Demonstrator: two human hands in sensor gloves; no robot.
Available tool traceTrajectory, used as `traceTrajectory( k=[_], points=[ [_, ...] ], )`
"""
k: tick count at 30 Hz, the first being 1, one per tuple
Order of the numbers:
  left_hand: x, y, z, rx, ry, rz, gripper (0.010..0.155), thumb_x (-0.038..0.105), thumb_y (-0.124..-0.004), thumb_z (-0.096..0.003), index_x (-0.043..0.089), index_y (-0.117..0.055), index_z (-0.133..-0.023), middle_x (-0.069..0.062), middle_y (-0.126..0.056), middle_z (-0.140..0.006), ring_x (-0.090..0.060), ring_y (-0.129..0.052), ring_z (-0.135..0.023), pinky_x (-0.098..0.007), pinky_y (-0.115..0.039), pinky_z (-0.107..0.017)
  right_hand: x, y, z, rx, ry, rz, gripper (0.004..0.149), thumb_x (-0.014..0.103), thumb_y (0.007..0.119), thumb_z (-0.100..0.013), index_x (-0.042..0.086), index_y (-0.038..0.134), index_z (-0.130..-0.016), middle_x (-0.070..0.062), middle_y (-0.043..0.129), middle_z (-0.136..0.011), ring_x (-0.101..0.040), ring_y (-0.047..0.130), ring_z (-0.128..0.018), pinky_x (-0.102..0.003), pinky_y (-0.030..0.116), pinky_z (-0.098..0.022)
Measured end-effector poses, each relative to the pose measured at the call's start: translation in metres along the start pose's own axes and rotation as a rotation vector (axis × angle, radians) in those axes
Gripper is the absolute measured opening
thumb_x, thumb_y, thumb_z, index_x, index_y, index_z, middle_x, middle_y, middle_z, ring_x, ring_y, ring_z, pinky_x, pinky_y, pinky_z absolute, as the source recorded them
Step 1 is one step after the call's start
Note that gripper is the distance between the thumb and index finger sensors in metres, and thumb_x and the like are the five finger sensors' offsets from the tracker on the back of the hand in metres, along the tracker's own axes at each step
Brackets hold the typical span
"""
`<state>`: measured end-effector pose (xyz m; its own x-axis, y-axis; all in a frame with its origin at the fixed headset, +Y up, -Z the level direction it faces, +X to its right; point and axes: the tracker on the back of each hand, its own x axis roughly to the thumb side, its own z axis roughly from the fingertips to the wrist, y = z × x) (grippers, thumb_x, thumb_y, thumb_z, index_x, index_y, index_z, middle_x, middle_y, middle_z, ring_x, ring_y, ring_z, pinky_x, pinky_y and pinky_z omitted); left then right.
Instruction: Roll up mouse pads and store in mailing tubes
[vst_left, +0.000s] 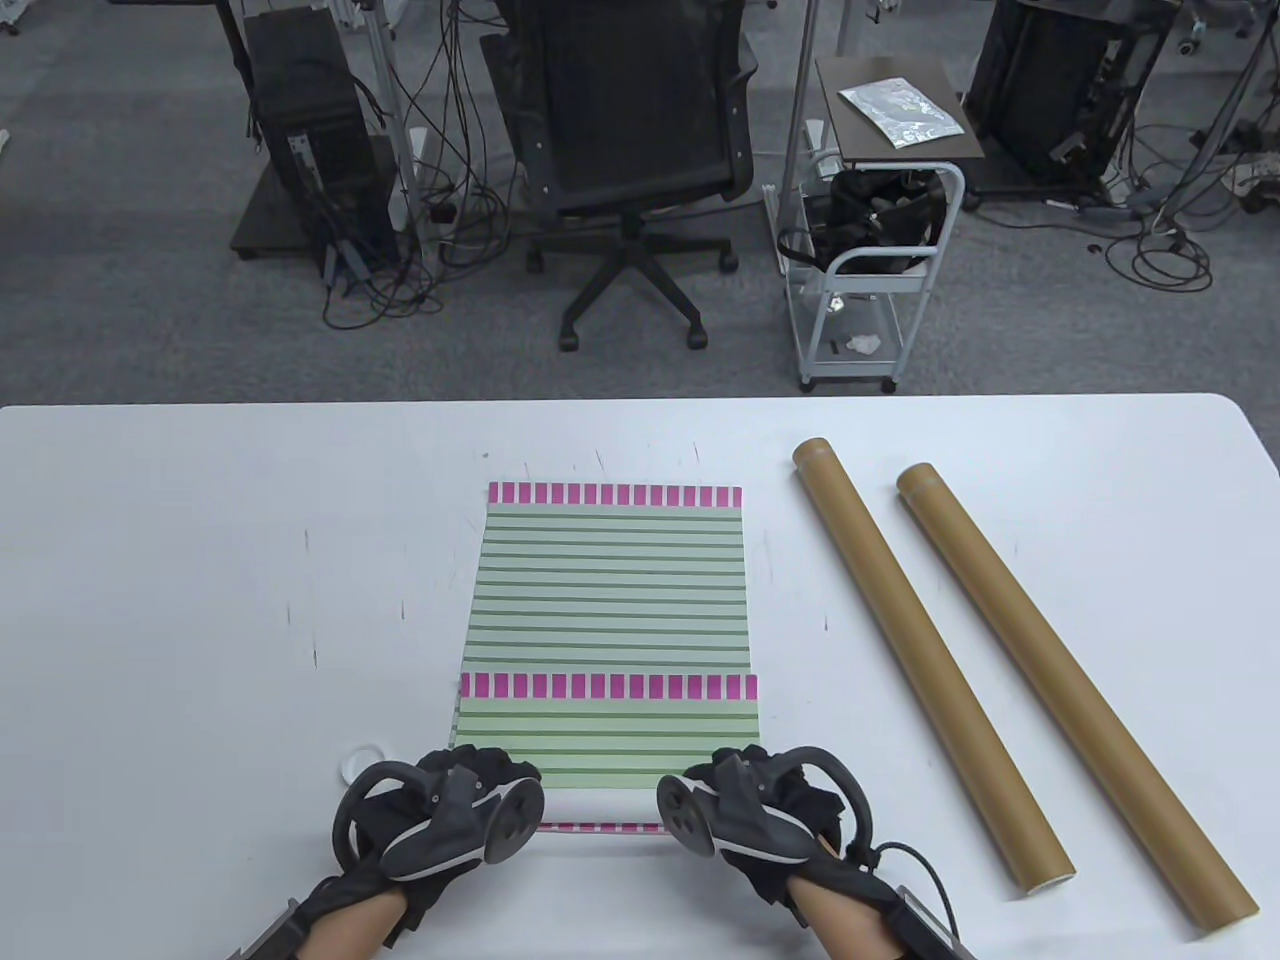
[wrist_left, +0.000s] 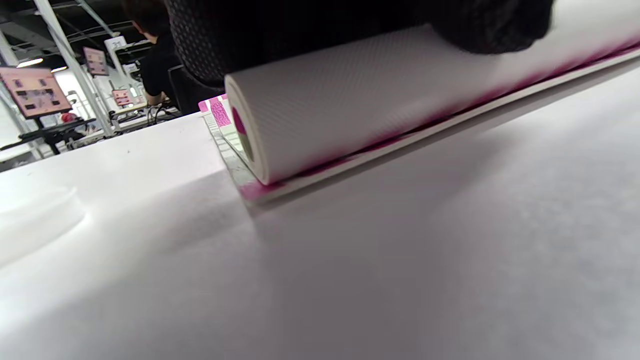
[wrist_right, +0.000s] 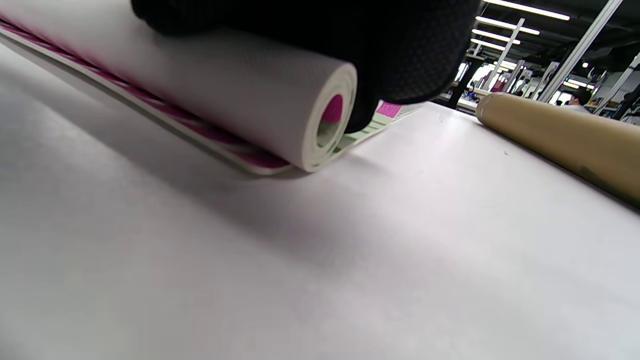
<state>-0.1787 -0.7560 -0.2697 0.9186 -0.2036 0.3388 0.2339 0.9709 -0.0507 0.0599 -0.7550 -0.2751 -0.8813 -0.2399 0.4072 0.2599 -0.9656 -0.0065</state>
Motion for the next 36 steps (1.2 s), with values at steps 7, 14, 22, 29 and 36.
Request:
traceTrajectory(
  k=[7, 14, 22, 29, 36],
  points=[
    [-0.001, -0.002, -0.002, -0.002, 0.001, -0.002, 0.05, 0.048, -0.066, -0.0402, 0.045, -0.069, -0.09, 0.016, -0.082, -0.092, -0.01, -0.087, -0.088, -0.034, -0.074, -0.075, -0.002, -0.009, 0.006, -0.022, 0.012, 0.013, 0.051, 0.039, 0.076, -0.038, 0.032, 0.072, -0.088, 0.003, 0.083, -0.088, -0.021, 0.09, -0.073, -0.039, 0.078, -0.055],
    [-0.002, -0.002, -0.002, -0.001, 0.01, -0.009, 0.05, 0.047, -0.064, -0.0408, 0.045, -0.069, -0.09, 0.016, -0.083, -0.092, -0.009, -0.088, -0.086, -0.032, -0.076, -0.073, 0.002, -0.006, 0.004, -0.018, 0.001, 0.04, 0.049, 0.038, 0.075, -0.038, 0.03, 0.074, -0.087, 0.003, 0.085, -0.086, -0.021, 0.092, -0.071, -0.038, 0.079, -0.054],
    [-0.004, -0.002, -0.001, -0.014, -0.031, -0.046, 0.058, 0.052, -0.075, -0.0349, 0.047, -0.065, -0.091, 0.019, -0.082, -0.092, -0.005, -0.088, -0.086, -0.03, -0.077, -0.074, 0.002, -0.007, 0.005, -0.012, -0.002, 0.044, 0.05, 0.037, 0.072, -0.039, 0.029, 0.071, -0.089, 0.002, 0.083, -0.088, -0.022, 0.09, -0.072, -0.039, 0.079, -0.055],
    [-0.008, -0.002, 0.002, -0.04, -0.059, 0.013, 0.056, 0.05, -0.074, -0.0343, 0.045, -0.07, -0.09, 0.017, -0.086, -0.089, -0.008, -0.091, -0.083, -0.031, -0.079, -0.072, 0.006, -0.005, 0.009, -0.014, -0.042, 0.036, 0.05, 0.035, 0.07, -0.038, 0.029, 0.073, -0.087, 0.003, 0.085, -0.085, -0.021, 0.092, -0.069, -0.038, 0.08, -0.054],
    [-0.009, 0.008, 0.009, 0.122, -0.032, -0.019, 0.058, 0.055, -0.077, -0.0331, 0.046, -0.068, -0.09, 0.019, -0.08, -0.093, -0.007, -0.085, -0.089, -0.03, -0.076, -0.074, 0.007, -0.002, 0.005, 0.003, -0.034, 0.031, 0.051, 0.029, 0.064, -0.039, 0.026, 0.072, -0.089, -0.001, 0.084, -0.087, -0.023, 0.091, -0.071, -0.04, 0.079, -0.054]
  ],
)
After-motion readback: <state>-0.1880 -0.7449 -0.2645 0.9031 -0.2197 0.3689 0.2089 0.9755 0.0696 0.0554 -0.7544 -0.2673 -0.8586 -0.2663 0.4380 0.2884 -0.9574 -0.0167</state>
